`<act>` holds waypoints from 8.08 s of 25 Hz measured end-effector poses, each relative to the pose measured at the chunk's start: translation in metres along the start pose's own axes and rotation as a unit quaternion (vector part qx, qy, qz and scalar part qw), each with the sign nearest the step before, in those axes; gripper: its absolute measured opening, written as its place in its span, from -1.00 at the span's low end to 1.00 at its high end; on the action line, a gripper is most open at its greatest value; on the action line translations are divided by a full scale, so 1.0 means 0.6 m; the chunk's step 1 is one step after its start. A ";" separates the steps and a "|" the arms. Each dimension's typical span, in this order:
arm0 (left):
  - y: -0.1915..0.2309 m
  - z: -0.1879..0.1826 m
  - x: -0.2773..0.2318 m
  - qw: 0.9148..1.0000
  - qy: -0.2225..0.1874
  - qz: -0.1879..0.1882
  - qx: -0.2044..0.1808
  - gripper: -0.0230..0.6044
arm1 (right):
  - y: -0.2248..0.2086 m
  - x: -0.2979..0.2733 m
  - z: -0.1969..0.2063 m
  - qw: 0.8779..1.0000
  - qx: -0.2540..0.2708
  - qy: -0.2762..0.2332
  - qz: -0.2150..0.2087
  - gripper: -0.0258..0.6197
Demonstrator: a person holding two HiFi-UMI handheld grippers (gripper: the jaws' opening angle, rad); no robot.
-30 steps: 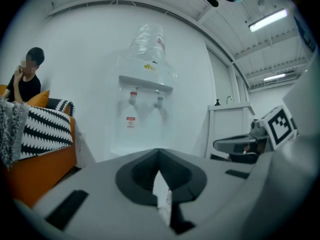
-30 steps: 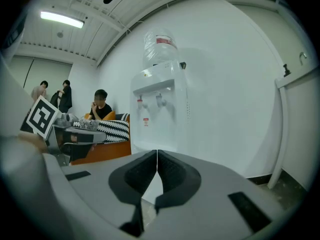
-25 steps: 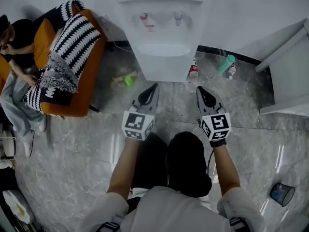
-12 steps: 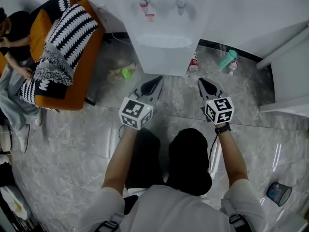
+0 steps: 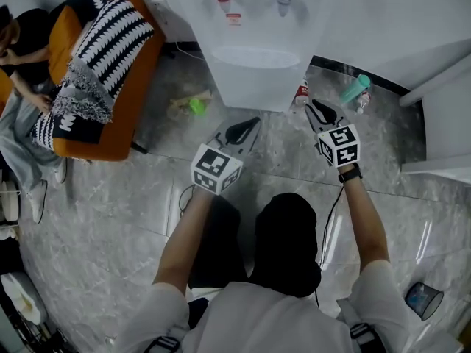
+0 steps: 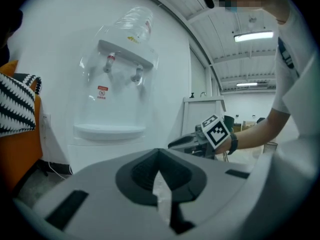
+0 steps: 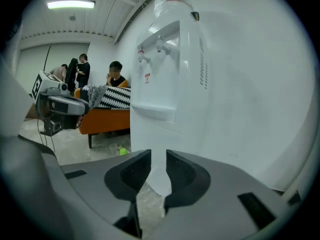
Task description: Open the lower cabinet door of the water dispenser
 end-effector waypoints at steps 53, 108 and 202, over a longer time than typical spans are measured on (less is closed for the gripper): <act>-0.001 -0.001 0.061 0.999 0.031 -0.015 -0.033 -0.89 | -0.095 -0.173 0.015 0.996 -0.047 0.049 -0.062 -0.18; 0.050 -0.015 0.237 0.993 0.006 -0.107 -0.043 -0.89 | 0.283 -0.069 -0.004 0.958 -0.013 0.059 -0.281 -0.67; -0.287 -1.031 0.290 0.984 -0.067 -0.163 0.006 -0.89 | 0.304 0.474 -1.068 0.982 -0.103 -0.138 0.076 -0.89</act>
Point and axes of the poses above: the fingertips, and each gripper's own axes: x backward along the fingers, y to its left, z out of its underside, the point moved 9 cm from there along x, backward along the fingers, and after that the axes turned 14 degrees about -y, right-handed, at the moved point
